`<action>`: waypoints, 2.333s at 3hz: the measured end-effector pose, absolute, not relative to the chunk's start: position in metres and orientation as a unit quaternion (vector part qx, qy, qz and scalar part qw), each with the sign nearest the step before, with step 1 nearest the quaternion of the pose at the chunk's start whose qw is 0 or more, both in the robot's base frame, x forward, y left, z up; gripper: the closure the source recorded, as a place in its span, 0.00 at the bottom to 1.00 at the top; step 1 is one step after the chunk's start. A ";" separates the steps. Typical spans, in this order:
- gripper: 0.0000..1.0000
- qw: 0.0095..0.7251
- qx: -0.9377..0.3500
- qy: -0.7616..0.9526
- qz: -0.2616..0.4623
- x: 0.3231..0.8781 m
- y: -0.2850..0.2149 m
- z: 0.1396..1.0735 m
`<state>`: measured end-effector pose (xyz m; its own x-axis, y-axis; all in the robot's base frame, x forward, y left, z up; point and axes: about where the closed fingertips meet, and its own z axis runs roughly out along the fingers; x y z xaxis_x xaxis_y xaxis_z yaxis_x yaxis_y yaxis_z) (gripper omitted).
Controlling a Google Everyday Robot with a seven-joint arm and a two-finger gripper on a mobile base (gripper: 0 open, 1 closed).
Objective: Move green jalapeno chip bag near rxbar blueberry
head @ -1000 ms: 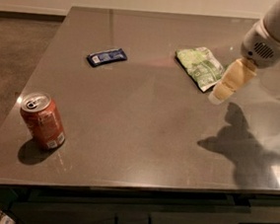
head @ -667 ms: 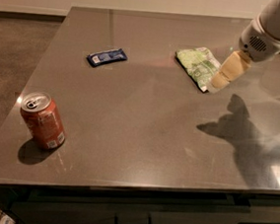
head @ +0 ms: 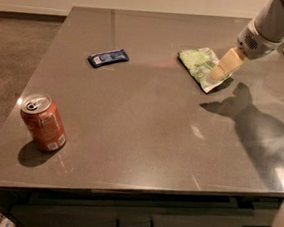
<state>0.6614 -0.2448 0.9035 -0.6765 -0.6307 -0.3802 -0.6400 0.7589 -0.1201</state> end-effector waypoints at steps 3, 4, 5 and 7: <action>0.00 0.198 -0.309 0.930 0.017 0.715 -0.248 0.866; 0.17 0.186 -0.307 0.933 0.010 0.723 -0.244 0.859; 0.41 0.174 -0.309 0.935 0.007 0.726 -0.239 0.854; 0.87 0.174 -0.328 0.928 -0.002 0.728 -0.217 0.865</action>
Offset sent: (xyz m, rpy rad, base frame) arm 0.0643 -0.0087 -0.0337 0.0366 0.0114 -0.0889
